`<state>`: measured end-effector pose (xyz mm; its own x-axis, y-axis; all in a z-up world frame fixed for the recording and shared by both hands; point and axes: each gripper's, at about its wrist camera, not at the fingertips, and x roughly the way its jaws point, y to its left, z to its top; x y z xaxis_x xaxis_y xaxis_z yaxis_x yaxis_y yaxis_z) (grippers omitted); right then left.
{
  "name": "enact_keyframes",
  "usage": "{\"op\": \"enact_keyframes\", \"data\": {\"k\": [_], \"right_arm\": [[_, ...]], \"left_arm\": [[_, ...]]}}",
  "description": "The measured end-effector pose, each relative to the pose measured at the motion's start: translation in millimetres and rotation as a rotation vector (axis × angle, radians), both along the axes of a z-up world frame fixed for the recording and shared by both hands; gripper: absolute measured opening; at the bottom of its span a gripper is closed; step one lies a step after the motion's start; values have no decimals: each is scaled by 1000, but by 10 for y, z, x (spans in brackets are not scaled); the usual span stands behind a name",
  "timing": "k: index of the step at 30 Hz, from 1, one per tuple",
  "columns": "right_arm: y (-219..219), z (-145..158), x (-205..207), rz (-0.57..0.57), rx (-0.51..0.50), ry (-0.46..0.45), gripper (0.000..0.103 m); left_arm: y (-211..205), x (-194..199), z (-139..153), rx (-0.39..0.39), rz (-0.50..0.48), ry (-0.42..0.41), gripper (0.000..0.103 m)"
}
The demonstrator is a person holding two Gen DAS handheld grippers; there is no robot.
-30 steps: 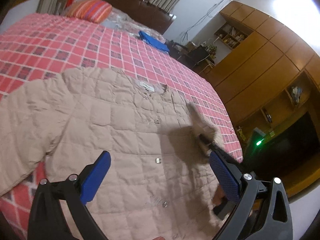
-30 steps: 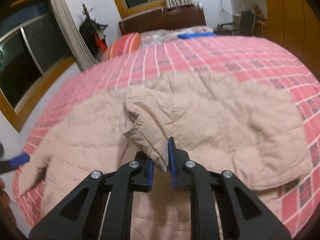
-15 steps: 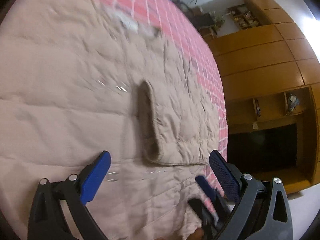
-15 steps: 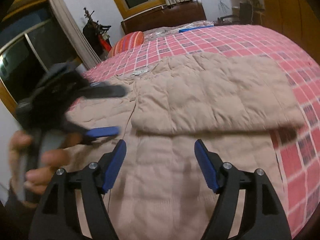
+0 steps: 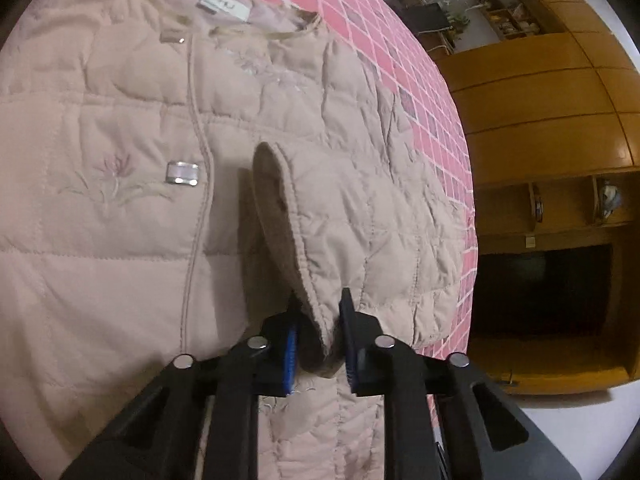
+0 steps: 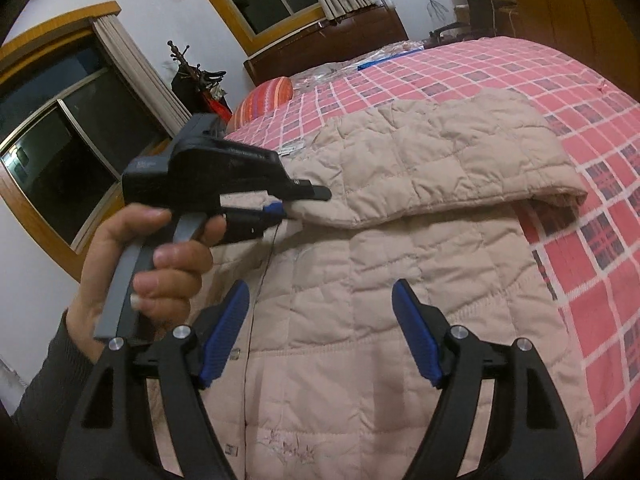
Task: Fold large clothes
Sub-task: 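Grasp the cuff of the other sleeve with the left gripper, then carry the sleeve across the jacket body with the left gripper and release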
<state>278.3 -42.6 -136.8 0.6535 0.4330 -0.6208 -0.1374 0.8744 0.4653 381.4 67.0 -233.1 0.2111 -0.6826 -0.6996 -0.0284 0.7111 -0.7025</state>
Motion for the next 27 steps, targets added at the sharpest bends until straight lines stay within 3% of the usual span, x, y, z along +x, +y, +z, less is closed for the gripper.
{"op": "enact_keyframes", "data": {"k": [4,7,11,16,19,22,27], "right_arm": [[-7,-36,-32,-2,9,13,74],[23,-56,-72,6,15,21,74],[82,-63,-109,21,10,18,74],[143,-68,-126,34,16,23,74],[165,-62,-132,42,22,21,74],[179,-55,-114,51,25,21,74],[197,-28,-97,61,30,21,75]], "left_arm": [[51,-2,367,2,-16,-83,11],[159,-55,859,19,-30,-185,10],[455,-160,1498,44,-16,-308,10],[857,-266,1966,78,21,-394,10],[1112,-338,2045,98,55,-416,10],[1403,-359,1949,113,98,-400,10],[1885,-364,1437,146,160,-302,10]]}}
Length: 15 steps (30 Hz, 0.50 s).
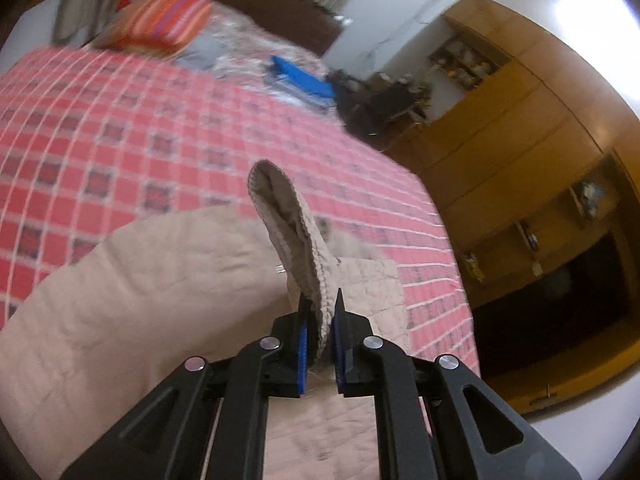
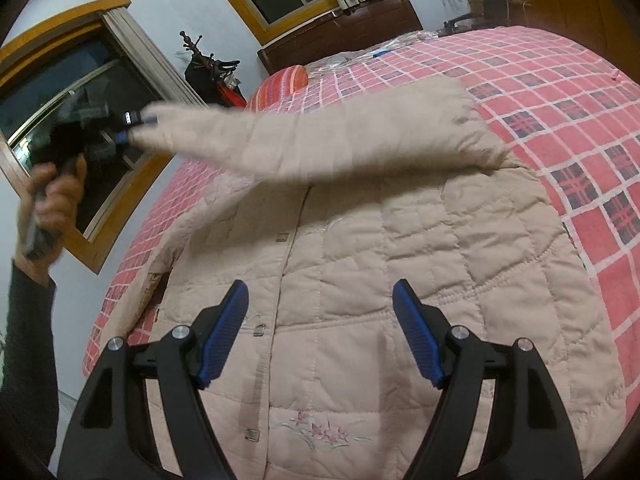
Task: Fold large clothes
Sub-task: 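Carry the sleeve across the jacket body with the left gripper and release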
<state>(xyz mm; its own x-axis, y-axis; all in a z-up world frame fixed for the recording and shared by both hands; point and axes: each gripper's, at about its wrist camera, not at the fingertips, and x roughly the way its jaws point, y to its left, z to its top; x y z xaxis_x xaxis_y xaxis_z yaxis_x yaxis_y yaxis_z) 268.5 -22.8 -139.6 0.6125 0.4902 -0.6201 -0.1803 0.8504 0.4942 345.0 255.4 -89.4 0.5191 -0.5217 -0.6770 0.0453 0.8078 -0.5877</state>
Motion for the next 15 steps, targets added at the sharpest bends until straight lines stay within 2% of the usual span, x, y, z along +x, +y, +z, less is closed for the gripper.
{"op": "enact_keyframes", "data": {"k": [7,9,11,12,13,14,15], "right_arm": [[45,-8,44,8,8,10,75],[48,9,56,13,4,6,75],[48,25,52,15,3,2,76],[47,41,53,16,3,0,77],[45,54,61,16,3,-3,77],[50,69,62,16,5,-4,77],[61,83,72,18,7,-5,78]], "left_arm": [[418,21,-976,-6,81,177,10],[470,12,-1162,12,100,227,15],[496,-27,-1187,72,137,265,22],[518,-65,-1094,123,171,253,24],[516,-121,-993,143,189,228,30],[508,-178,-884,153,204,190,41],[479,-239,-688,153,218,117,47]]}}
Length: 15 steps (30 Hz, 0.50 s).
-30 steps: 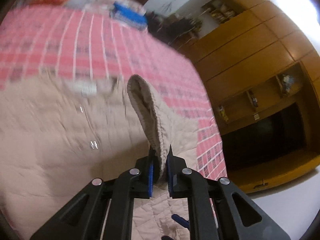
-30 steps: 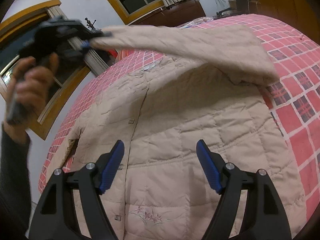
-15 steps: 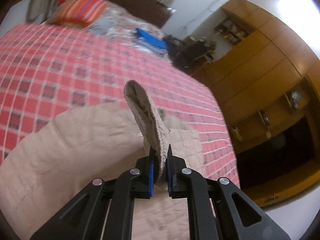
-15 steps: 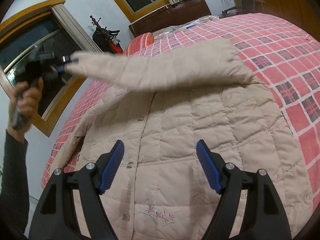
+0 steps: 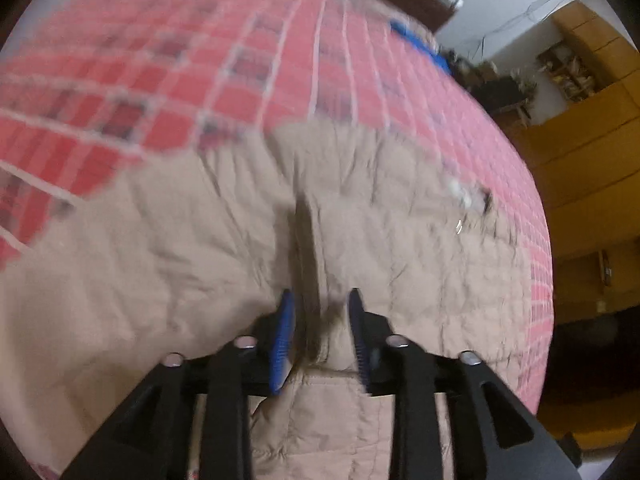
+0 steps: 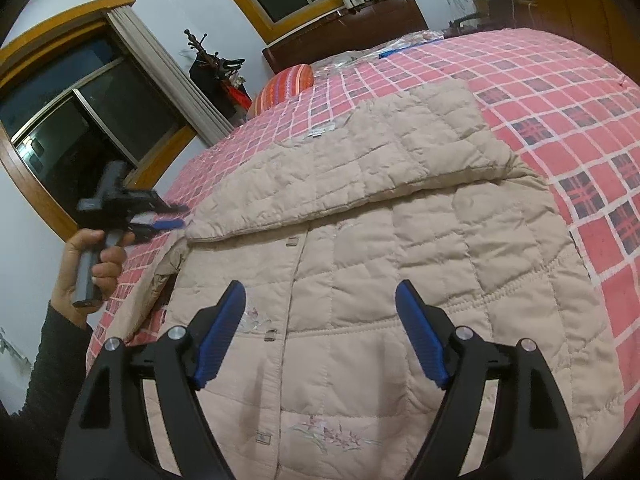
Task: Fold large clothes
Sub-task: 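Carry the sleeve across the jacket body with the left gripper and release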
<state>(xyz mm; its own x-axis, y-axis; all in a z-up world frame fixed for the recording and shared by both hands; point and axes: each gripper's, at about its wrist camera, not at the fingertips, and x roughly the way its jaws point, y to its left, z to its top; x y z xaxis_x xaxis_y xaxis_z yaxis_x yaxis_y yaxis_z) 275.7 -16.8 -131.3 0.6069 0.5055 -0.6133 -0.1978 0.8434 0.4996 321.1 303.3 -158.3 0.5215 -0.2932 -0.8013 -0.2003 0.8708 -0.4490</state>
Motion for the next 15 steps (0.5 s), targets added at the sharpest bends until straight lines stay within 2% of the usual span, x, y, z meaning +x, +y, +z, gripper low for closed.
{"op": "enact_keyframes", "data": {"k": [1,2,4,7,10,11,13,15], "right_arm": [[7,5,6,2,3,0,78],[31,13,11,7,8,-1,78],[90,25,13,19,11,-4,78],[168,40,-19,35,8,-9,78],[166,30,-62,36,-1,-4,79],[151,23,-72,35,-3,1,79],[125,14,-89,33,-4,6,79],[106,12,-90,33,-3,8,80]], "left_arm": [[-42,-32,98,-2,-4,-39,54],[-139,-46,209,-18,-32,-83,55],[-333,14,228,-61,-105,-102,56],[-550,167,-59,-62,-143,-30,56],[-524,222,-480,-25,-112,58,54],[-476,213,-602,-18,-98,72,46],[-418,120,-655,-48,-89,70,41],[-355,16,-550,-54,-92,51,43]]}}
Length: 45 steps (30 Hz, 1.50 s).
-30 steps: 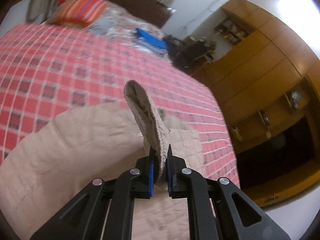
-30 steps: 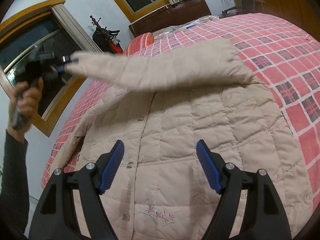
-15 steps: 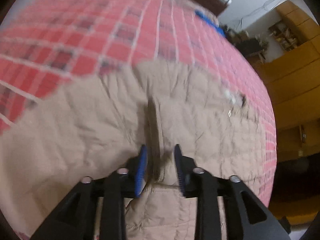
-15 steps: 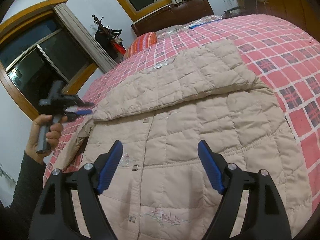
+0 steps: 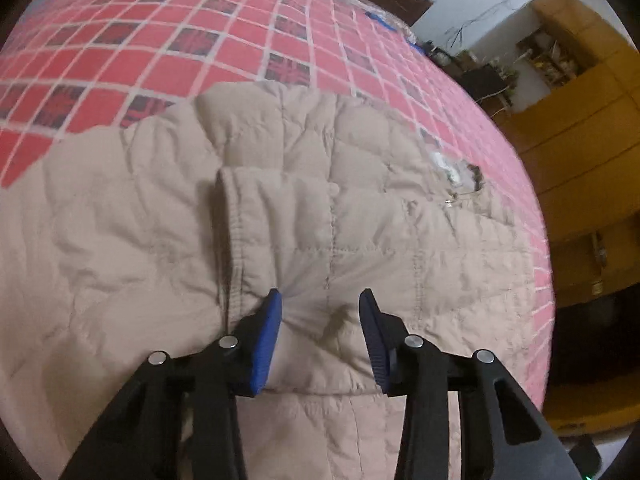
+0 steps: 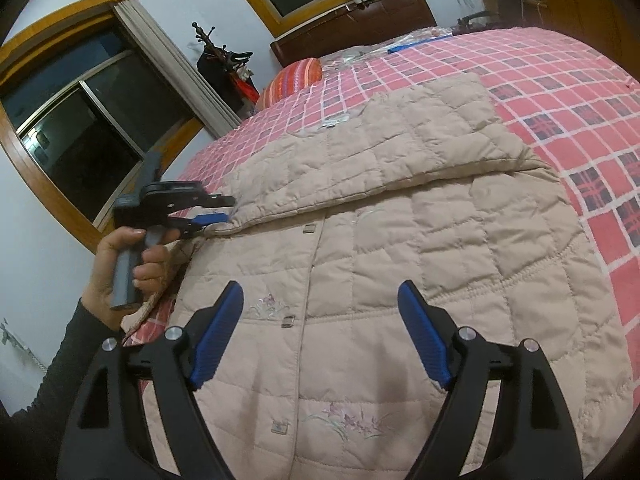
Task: Fold large clothes
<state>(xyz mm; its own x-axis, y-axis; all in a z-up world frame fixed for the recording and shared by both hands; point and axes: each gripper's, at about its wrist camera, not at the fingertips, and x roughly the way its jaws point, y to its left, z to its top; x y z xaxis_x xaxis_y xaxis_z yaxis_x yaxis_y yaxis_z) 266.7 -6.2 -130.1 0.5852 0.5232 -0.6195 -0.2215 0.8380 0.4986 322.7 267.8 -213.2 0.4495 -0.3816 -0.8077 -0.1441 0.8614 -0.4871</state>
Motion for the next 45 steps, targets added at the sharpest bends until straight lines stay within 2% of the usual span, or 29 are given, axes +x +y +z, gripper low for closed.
{"op": "enact_keyframes", "data": {"k": [4,5,10,17,19,23,26,32,34,36,37,40,42,45], "right_arm": [[49,23,2,22,20,-8,80],[75,32,2,28,24,-10,80],[265,73,-46,92,39,-22,80],[505,136,-39,169,67,-29,82],[575,150,-39,188,70,-31,82],[670,157,-49,214,77,-29,82],[709,159,-81,226,77,-30,83],[687,175,-97,213,73,-31,83],[659,174,-96,206,74,-29,83],[646,161,-88,200,71,-24,83],[647,152,-81,200,71,-21,83],[650,127,-73,205,75,-8,83],[659,131,-68,206,75,-7,83],[632,182,-87,202,74,-23,83]], "left_arm": [[273,-350,332,7,27,-79,73],[397,-541,415,-12,49,-110,78],[996,-1388,389,-110,198,-156,82],[1809,-2845,-96,-226,528,-111,82],[1979,-3095,-199,-247,611,-102,82],[2275,-3499,-324,-280,753,-115,82],[2454,-3649,-413,-249,836,-104,82],[2725,-3655,-484,-267,898,-158,82],[2772,-3635,-479,-268,914,-170,77],[2781,-3589,-496,-279,906,-152,33],[2779,-3571,-497,-282,900,-146,18],[2795,-3595,-390,-256,904,-171,10],[2844,-3517,-200,-234,890,-210,8],[2852,-3313,277,-159,842,-289,6]]}}
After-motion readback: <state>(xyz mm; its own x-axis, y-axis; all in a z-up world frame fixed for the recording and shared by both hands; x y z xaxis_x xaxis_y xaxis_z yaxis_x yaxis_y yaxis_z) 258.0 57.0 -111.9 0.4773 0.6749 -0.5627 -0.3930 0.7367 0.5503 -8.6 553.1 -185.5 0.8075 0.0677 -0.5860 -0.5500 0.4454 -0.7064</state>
